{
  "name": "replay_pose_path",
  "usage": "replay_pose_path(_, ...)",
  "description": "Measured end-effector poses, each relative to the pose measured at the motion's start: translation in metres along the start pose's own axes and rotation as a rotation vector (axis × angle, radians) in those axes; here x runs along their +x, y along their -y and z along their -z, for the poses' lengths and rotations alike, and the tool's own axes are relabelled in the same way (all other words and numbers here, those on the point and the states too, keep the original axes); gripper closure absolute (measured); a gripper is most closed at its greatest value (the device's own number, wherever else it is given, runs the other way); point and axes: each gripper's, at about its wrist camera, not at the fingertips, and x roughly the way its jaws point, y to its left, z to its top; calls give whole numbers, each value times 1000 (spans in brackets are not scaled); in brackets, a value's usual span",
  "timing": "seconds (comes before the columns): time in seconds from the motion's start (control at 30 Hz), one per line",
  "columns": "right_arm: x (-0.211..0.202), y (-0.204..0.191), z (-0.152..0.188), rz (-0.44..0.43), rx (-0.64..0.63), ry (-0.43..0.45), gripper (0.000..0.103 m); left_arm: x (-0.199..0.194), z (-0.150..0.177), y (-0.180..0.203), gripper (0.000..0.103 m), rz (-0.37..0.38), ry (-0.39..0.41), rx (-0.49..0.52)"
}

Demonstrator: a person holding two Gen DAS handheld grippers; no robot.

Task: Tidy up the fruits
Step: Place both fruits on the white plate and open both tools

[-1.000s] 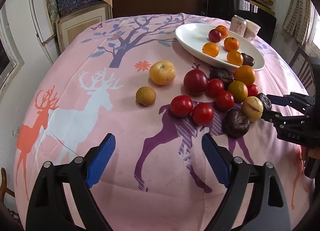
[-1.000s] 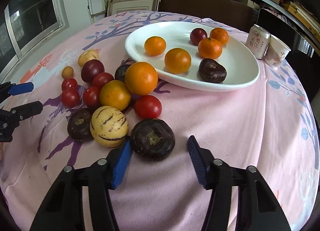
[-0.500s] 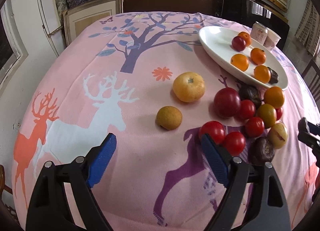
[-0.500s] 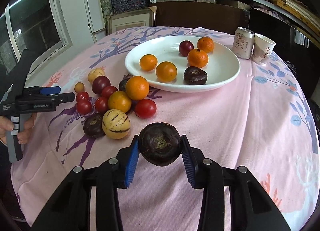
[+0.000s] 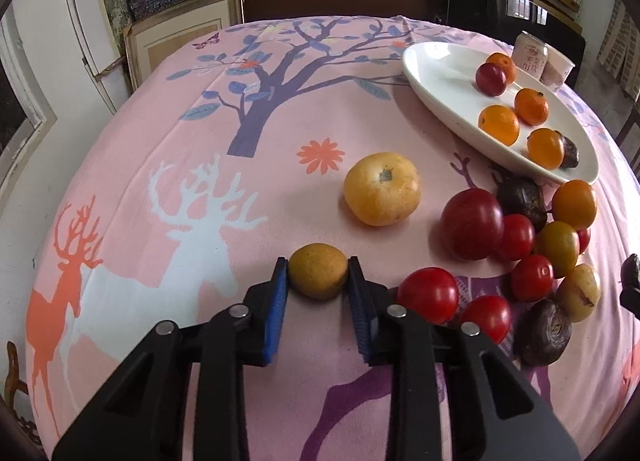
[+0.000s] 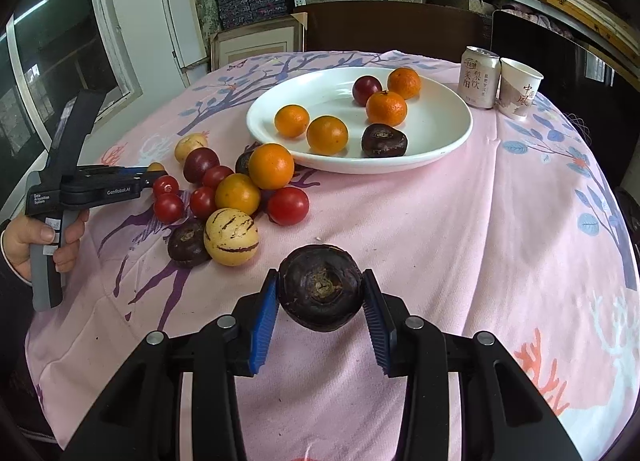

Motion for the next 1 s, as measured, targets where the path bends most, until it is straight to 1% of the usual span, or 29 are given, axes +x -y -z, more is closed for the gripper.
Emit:
replay_pose_path(0.1, -9, 4, -8, 14, -2, 36, 61, -9, 3, 1, 75, 61, -10, -7)
replay_pose_path(0.17, -18, 9, -19, 27, 3, 75, 61, -22, 2, 1, 75, 84, 12, -9)
replay_pose_path(0.23, -28, 13, -31, 42, 3, 123, 62, -39, -5, 4, 75, 128, 52, -8)
replay_pose_path(0.37, -34, 22, -57, 60, 17, 192, 62, -67, -30, 19, 75, 211, 122, -11)
replay_pose_path(0.47, -24, 31, -75, 74, 39, 230, 62, -72, -54, 38, 75, 252, 164, -29)
replay_pose_path(0.5, -17, 34, -80, 76, 54, 226, 62, -69, -62, 45, 75, 262, 168, -36)
replay_pose_path(0.6, 8, 43, -91, 91, 90, 195, 62, -48, -84, 66, 75, 288, 136, -71)
replay_pose_path(0.77, 48, 57, -101, 95, 139, 127, 61, -11, -107, 97, 75, 259, 81, -71)
replay_pose_path(0.9, 67, 66, -103, 91, 187, 103, 61, 12, -117, 101, 74, 256, 46, -104)
replay_pose_path(0.93, 68, 69, -103, 90, 203, 112, 61, 16, -119, 99, 69, 261, 44, -128)
replay_pose_path(0.97, 69, 72, -103, 83, 223, 122, 55, 19, -121, 97, 45, 265, 40, -157)
replay_pose_path(1.0, 68, 75, -103, 79, 244, 126, 45, 21, -121, 93, 23, 265, 39, -190)
